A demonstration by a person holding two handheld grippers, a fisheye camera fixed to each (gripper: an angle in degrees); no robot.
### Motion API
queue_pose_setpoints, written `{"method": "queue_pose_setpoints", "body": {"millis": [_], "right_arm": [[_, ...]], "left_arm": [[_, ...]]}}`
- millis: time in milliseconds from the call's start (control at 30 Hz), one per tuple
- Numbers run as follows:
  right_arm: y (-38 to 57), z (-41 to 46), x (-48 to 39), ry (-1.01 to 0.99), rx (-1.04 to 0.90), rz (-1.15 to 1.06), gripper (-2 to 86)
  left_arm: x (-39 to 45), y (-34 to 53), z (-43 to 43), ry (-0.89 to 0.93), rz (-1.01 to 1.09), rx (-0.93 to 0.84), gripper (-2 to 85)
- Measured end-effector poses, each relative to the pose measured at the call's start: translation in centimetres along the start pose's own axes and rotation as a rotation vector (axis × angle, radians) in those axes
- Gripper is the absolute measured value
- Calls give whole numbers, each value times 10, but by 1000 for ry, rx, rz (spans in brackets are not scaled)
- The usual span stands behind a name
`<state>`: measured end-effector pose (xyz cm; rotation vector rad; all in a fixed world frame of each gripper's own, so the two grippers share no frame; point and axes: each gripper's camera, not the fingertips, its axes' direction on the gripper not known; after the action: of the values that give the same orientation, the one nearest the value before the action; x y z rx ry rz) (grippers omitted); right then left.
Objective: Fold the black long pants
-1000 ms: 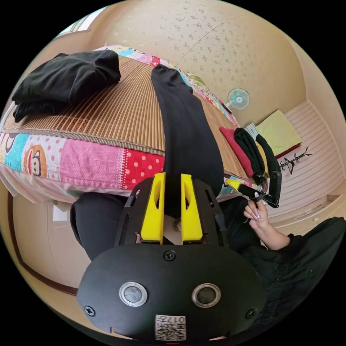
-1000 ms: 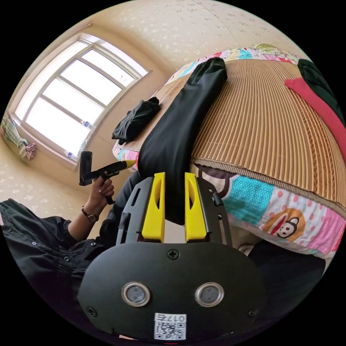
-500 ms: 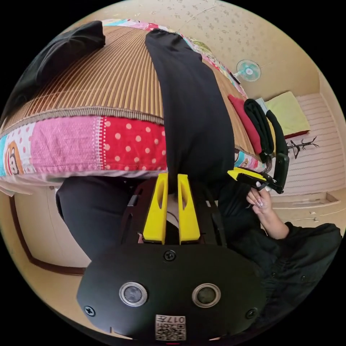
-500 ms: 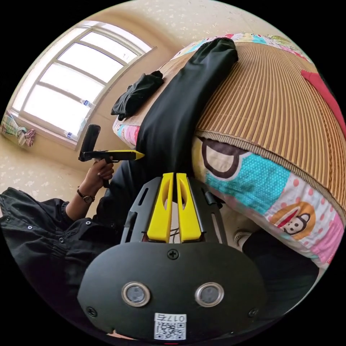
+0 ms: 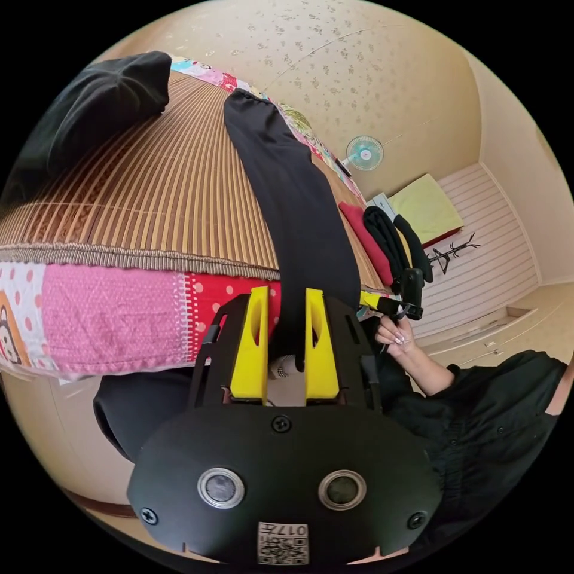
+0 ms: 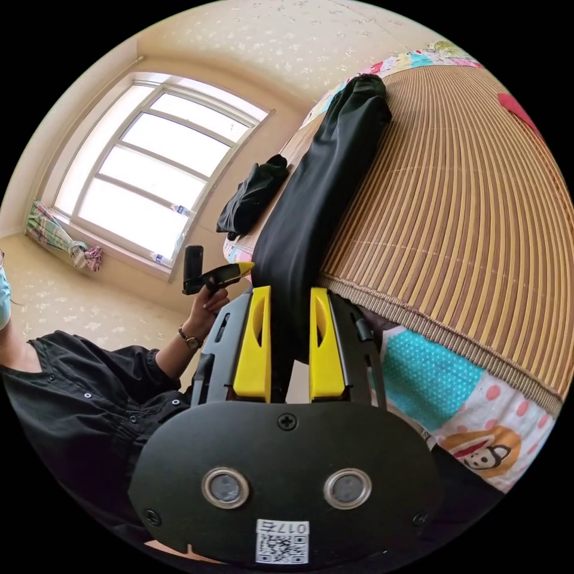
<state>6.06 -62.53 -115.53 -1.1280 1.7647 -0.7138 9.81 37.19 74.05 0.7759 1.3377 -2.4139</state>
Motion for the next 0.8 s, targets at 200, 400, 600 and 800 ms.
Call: {"method": "queue_pose_setpoints", "body": {"millis": [200,400,600,800], "right_arm": [[11,-2,13,-17,9,49,61],[20,-4,19,-137,-72,44,32],[42,-67,-26,-381,49,-108,24],[37,-184,-167,-304,213,-471,19]], "left_arm": [[0,37,9,48,-32,27,80],[-1,58,3,80,-24,-46,42],[67,87,-80,317,193,147,36],[221,58,-186,432,555,332,36]]}}
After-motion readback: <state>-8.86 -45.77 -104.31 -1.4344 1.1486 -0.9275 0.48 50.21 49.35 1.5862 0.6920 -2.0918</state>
